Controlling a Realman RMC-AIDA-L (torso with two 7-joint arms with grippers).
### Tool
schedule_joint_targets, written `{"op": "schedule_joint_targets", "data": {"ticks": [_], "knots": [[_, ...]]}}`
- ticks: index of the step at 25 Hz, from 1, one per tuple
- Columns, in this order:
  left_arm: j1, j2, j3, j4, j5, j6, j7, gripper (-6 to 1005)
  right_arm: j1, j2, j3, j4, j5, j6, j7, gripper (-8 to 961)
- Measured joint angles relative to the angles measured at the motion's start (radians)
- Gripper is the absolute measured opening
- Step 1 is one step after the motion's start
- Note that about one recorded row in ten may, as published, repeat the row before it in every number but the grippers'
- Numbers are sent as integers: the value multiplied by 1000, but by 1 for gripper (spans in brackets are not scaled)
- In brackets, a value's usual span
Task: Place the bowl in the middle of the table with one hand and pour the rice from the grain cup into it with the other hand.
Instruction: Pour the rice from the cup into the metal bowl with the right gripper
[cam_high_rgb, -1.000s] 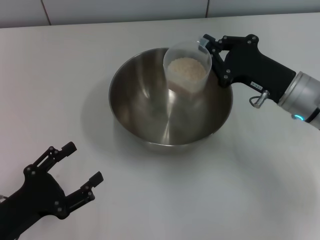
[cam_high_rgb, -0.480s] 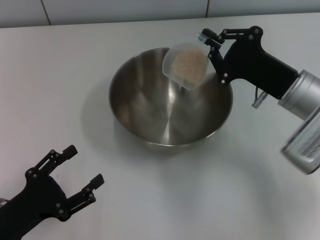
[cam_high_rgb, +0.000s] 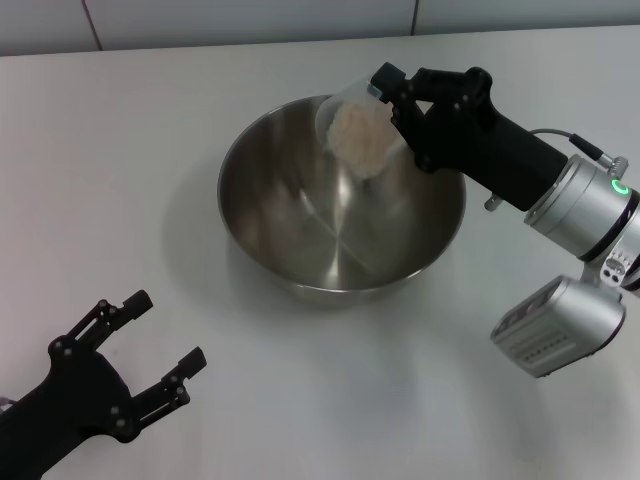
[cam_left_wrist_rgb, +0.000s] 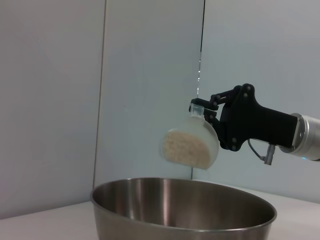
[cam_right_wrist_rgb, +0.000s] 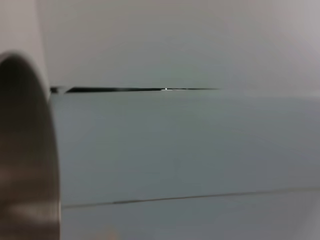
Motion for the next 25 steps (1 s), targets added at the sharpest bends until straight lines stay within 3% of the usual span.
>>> {"op": "schedule_joint_targets", "data": {"ticks": [10,25], "knots": [[-8,-1,3,-8,0,-15,1,868,10,1,-61,1,-5,29,-338,17],[-16,-2,2,-12,-3,-28,1,868,39,1,-143,-19,-6,53,-571,15]]}}
